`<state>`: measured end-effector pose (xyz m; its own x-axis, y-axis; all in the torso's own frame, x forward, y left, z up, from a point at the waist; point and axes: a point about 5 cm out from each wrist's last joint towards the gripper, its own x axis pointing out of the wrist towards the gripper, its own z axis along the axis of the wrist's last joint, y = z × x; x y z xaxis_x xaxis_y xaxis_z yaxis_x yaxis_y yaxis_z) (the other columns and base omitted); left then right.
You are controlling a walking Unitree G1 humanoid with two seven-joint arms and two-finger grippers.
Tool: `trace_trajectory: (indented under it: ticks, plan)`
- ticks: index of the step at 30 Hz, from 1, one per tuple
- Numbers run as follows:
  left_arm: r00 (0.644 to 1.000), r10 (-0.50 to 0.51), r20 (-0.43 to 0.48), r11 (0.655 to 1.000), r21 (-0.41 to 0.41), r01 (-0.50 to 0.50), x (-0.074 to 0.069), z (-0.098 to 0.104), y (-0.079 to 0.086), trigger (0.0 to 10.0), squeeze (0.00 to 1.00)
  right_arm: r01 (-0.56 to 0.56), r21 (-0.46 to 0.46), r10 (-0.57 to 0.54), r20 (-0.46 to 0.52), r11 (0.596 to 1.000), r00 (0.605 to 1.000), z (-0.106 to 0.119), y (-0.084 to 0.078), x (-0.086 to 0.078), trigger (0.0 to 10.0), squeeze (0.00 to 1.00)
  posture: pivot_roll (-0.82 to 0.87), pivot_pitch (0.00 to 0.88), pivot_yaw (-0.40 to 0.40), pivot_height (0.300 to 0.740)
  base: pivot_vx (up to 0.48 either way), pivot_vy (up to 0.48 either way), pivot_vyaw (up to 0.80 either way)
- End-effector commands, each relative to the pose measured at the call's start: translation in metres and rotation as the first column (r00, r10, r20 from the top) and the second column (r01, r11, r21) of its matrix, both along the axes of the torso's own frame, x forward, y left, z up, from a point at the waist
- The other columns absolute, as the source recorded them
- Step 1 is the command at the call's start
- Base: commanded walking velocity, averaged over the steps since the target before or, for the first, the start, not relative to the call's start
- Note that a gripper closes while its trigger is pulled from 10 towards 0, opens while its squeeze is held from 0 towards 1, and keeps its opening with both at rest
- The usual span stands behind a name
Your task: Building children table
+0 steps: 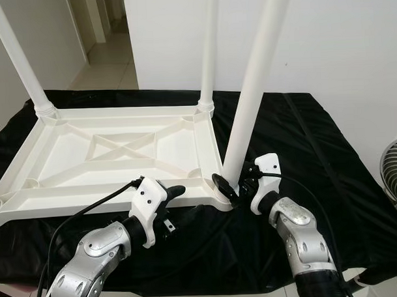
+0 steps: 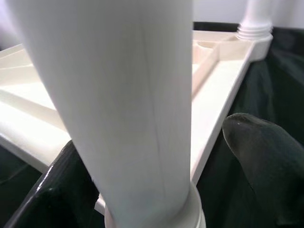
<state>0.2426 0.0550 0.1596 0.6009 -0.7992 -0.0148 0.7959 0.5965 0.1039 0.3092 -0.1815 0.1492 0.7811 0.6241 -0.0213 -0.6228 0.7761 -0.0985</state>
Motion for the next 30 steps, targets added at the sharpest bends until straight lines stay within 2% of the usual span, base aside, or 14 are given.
trace_trajectory:
  ticks: [1, 2, 3, 9, 18, 19, 21, 24, 25, 30]
  plan:
    - [0.999, 0.036, -0.011, 0.999, 0.013, -0.036, 0.003, -0.003, 0.001, 10.0, 0.00, -0.047, -0.003, 0.047, -0.005, 0.999, 0.999, -0.002, 0.004, 0.001, 10.0, 0.00, -0.03, 0.000, -0.012, 0.740, 0.000, 0.000, 0.00]
    - [0.999, 0.037, -0.009, 0.999, 0.013, -0.037, 0.003, -0.003, 0.001, 10.0, 0.00, -0.073, -0.004, 0.073, -0.014, 0.997, 0.997, -0.003, 0.006, 0.004, 10.0, 0.00, -0.03, 0.000, -0.012, 0.740, 0.000, 0.000, 0.00]
    - [0.999, 0.034, -0.008, 0.999, 0.012, -0.034, 0.003, -0.003, 0.001, 10.0, 0.00, -0.099, -0.005, 0.099, -0.019, 0.995, 0.995, -0.003, 0.006, 0.007, 0.0, 0.00, -0.02, 0.000, -0.013, 0.740, 0.000, 0.000, 0.00]
    - [1.000, 0.028, -0.007, 0.999, 0.019, -0.028, 0.002, -0.005, -0.001, 10.0, 0.00, -0.135, -0.009, 0.135, -0.024, 0.991, 0.991, -0.004, 0.004, 0.013, 0.0, 0.00, -0.01, 0.000, -0.017, 0.740, 0.000, 0.000, 0.00]
    - [0.999, 0.030, -0.040, 0.999, 0.025, -0.029, 0.001, -0.013, -0.004, 10.0, 0.00, -0.088, -0.003, 0.088, -0.068, 0.996, 0.994, -0.013, -0.005, 0.010, 0.0, 0.00, -0.02, 0.000, -0.025, 0.740, 0.000, 0.000, 0.00]
    - [0.999, 0.021, -0.042, 0.999, 0.025, -0.020, 0.001, -0.014, -0.005, 10.0, 0.00, -0.021, -0.015, 0.020, -0.058, 1.000, 0.998, -0.017, -0.007, 0.007, 0.0, 0.00, -0.03, 0.000, -0.030, 0.740, 0.000, 0.000, 0.00]
    - [0.999, 0.016, -0.044, 1.000, 0.024, -0.015, 0.001, -0.014, -0.006, 10.0, 0.00, 0.006, -0.019, -0.007, -0.058, 1.000, 0.998, -0.018, -0.008, 0.006, 0.0, 0.00, -0.03, 0.000, -0.030, 0.740, 0.000, 0.000, 0.00]
    - [0.999, 0.013, -0.042, 1.000, 0.020, -0.012, 0.001, -0.014, -0.007, 10.0, 0.00, 0.119, -0.015, -0.120, -0.063, 0.993, 0.991, -0.024, -0.009, 0.003, 0.0, 0.00, -0.03, 0.000, -0.031, 0.740, 0.000, 0.000, 0.00]
    - [0.999, 0.013, -0.042, 1.000, 0.020, -0.012, 0.001, -0.014, -0.007, 10.0, 0.00, 0.119, -0.015, -0.120, -0.063, 0.993, 0.991, -0.024, -0.009, 0.003, 0.0, 0.00, -0.03, 0.000, -0.031, 0.740, 0.000, 0.000, 0.00]
    - [0.999, 0.002, -0.046, 1.000, 0.015, -0.001, 0.000, -0.014, -0.010, 10.0, 0.00, 0.267, 0.017, -0.266, -0.054, 0.964, 0.962, -0.029, 0.002, -0.012, 0.0, 0.00, -0.05, 0.000, -0.026, 0.740, 0.000, 0.000, 0.00]
